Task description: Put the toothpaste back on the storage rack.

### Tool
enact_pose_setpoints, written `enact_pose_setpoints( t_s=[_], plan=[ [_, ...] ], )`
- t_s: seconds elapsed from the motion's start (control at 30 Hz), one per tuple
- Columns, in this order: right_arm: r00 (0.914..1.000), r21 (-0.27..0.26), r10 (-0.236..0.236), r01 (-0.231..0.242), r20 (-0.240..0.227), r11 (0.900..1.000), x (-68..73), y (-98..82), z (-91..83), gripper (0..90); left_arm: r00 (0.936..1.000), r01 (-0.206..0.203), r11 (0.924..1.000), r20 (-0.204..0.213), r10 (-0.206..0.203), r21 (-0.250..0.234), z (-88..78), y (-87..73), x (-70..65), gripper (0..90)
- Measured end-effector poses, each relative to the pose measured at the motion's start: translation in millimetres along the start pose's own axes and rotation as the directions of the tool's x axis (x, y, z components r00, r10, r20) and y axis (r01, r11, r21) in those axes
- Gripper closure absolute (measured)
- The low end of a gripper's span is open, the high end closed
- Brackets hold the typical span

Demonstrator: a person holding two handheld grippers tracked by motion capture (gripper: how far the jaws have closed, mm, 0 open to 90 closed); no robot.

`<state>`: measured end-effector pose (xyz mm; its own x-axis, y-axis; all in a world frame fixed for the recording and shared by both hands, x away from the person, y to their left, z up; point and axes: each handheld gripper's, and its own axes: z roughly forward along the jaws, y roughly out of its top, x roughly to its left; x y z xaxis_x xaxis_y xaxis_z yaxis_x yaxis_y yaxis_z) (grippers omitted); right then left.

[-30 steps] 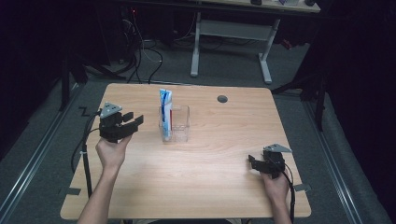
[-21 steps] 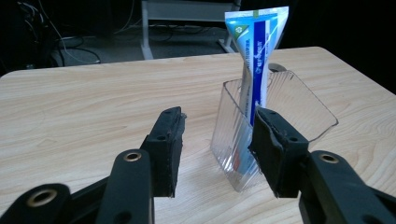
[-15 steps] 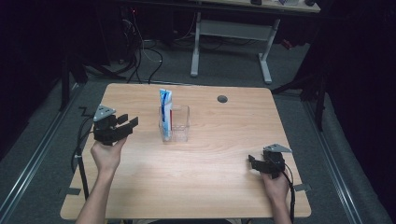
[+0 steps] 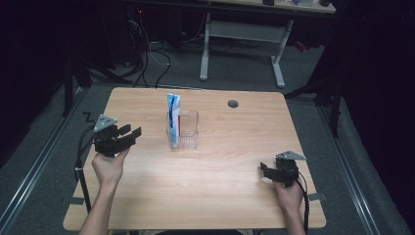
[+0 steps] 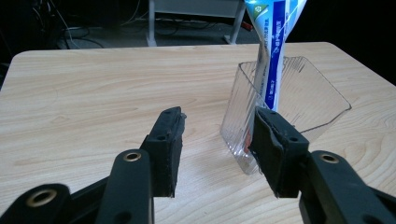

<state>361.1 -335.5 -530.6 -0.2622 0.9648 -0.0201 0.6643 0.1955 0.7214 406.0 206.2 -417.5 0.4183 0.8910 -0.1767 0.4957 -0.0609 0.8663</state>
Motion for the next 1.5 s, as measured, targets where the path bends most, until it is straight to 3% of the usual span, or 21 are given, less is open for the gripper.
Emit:
enact_pose_setpoints(
  t_s=[1.5],
  plan=[
    [1.0, 0.0, 0.0, 0.0, 0.0, 1.0, 0.0, 0.0, 0.0, 29.4, 0.9986, 0.052, 0.9953, 0.01, -0.053, 0.082, 11.2, -39.0, 5.7, 52.4]
  ],
)
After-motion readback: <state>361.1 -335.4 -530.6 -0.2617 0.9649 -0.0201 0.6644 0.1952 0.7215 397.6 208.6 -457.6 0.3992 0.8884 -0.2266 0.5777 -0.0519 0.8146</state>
